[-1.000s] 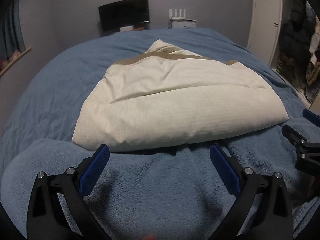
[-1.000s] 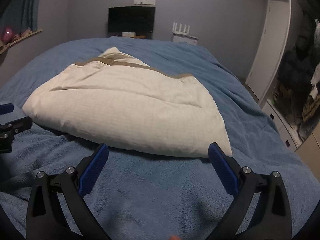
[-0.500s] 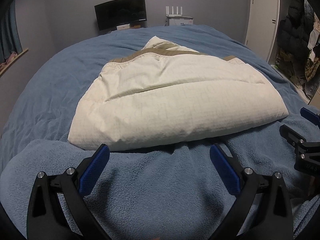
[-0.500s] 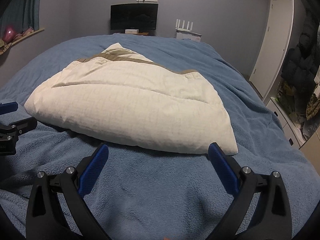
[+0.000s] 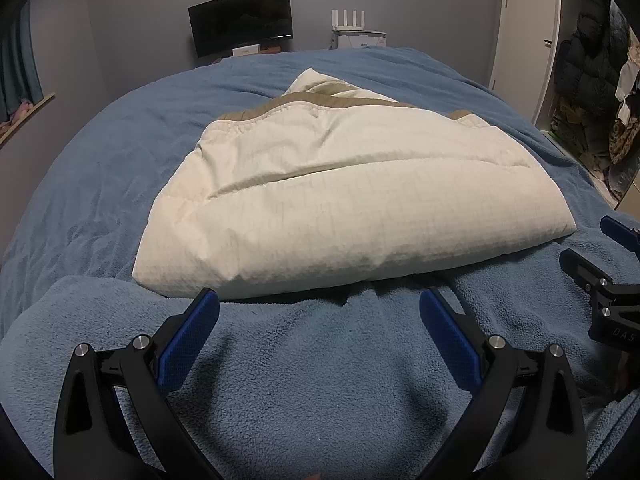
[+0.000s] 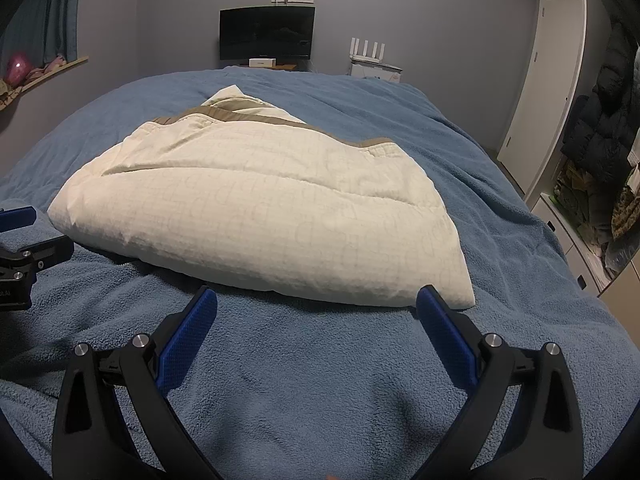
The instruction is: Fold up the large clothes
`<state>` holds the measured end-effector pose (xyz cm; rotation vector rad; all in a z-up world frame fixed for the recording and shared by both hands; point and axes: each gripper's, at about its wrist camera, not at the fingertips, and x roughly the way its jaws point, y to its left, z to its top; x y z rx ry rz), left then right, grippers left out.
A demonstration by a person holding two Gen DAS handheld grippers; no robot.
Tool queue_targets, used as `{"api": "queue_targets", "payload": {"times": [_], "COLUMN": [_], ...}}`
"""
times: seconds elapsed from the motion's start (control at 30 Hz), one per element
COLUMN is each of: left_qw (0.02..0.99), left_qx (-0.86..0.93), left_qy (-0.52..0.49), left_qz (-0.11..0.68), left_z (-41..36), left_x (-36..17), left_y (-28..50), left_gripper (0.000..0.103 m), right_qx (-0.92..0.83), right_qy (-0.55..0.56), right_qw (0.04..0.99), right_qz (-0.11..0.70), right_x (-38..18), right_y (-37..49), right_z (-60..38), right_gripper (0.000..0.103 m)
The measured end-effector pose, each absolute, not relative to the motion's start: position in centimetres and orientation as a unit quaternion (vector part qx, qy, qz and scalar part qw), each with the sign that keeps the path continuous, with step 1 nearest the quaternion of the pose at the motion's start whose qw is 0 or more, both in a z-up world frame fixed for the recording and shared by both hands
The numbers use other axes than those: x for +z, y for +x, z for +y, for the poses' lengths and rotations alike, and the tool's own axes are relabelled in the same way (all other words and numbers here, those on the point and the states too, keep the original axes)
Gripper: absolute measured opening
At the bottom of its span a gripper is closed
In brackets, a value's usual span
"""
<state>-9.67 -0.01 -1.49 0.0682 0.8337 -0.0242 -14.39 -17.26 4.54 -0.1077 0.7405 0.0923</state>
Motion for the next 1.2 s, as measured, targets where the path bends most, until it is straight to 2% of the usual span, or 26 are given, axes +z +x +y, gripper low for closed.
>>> {"api": "queue_targets", "payload": {"times": [1.2], "left_qw": [0.91], "left_qx": [-0.019], "left_qy": [0.026], "left_qz": [0.414], "left_z": [0.53], "left_x": [-1.94], "left_y": [-9.36], "left_gripper": [0.097], "right_qx": [0.042], "right_qy": [-0.043], "right_qw": [0.924], "right_qz": [0.377], "right_x": [3.9], "right_y": [-13.92], "right_z": [-17.35], "right_gripper": [0.095]}}
